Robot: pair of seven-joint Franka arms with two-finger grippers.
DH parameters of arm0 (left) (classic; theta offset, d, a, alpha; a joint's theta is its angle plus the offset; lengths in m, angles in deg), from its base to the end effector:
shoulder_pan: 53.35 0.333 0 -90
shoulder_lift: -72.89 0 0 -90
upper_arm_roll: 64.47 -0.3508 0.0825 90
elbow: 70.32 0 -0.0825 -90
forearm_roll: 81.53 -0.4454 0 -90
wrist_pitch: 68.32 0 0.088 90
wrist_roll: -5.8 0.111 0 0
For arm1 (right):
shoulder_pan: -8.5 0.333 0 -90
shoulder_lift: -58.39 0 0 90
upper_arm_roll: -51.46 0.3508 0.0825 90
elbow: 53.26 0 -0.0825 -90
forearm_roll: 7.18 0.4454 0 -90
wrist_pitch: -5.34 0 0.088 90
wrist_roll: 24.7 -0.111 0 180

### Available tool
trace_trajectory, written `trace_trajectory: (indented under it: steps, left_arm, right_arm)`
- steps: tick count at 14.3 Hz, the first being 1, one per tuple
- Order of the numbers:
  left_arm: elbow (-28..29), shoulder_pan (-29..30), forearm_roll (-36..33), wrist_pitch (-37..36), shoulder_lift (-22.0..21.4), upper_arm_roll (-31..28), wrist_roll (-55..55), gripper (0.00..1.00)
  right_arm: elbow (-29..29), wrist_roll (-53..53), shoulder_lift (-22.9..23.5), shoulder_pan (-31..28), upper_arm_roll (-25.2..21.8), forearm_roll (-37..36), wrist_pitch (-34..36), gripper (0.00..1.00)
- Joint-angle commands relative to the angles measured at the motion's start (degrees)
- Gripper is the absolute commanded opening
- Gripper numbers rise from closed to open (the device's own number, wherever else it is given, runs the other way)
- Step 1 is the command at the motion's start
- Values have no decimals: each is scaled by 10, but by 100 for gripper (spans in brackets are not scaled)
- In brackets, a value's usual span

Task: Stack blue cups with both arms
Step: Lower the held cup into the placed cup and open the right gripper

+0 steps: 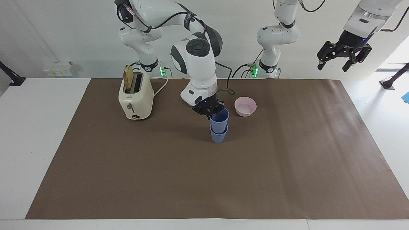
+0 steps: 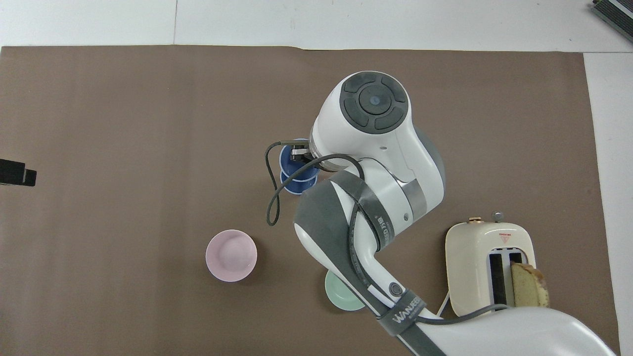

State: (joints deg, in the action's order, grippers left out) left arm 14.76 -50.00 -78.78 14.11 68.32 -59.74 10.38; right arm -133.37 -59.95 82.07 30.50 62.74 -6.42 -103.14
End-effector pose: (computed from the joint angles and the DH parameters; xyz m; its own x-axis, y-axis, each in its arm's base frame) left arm 0.5714 -0.0221 0.7360 0.9933 -0.1100 0.0365 -0.1114 -0.9931 0.0380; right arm 0.6520 0.3990 0.4967 0.9981 -0.0589 0.0193 -0.0560 -0.9905 -0.1256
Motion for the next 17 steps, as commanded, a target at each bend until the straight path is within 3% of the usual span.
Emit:
trace_trajectory:
  steps: [1, 13, 14, 15, 17]
  left_arm:
    - [-18, -5, -5, -22, 4, -2, -3, 100]
    - [-16, 3, -5, -22, 4, -7, -3, 100]
    - [-16, 3, -5, -22, 4, -7, -3, 100]
    - [-16, 3, -5, -22, 4, -7, -3, 100]
    - [-16, 3, -5, -22, 4, -7, -3, 100]
  right_arm:
    - [-8, -9, 3, -4, 5, 2, -7, 0]
    - [-33, -10, 24, 7, 4, 2, -48, 0]
    - [-37, -10, 24, 7, 4, 6, -49, 6]
    - [-39, -12, 25, 5, 5, 6, -49, 40]
    - [-41, -13, 24, 2, 5, 5, -49, 54]
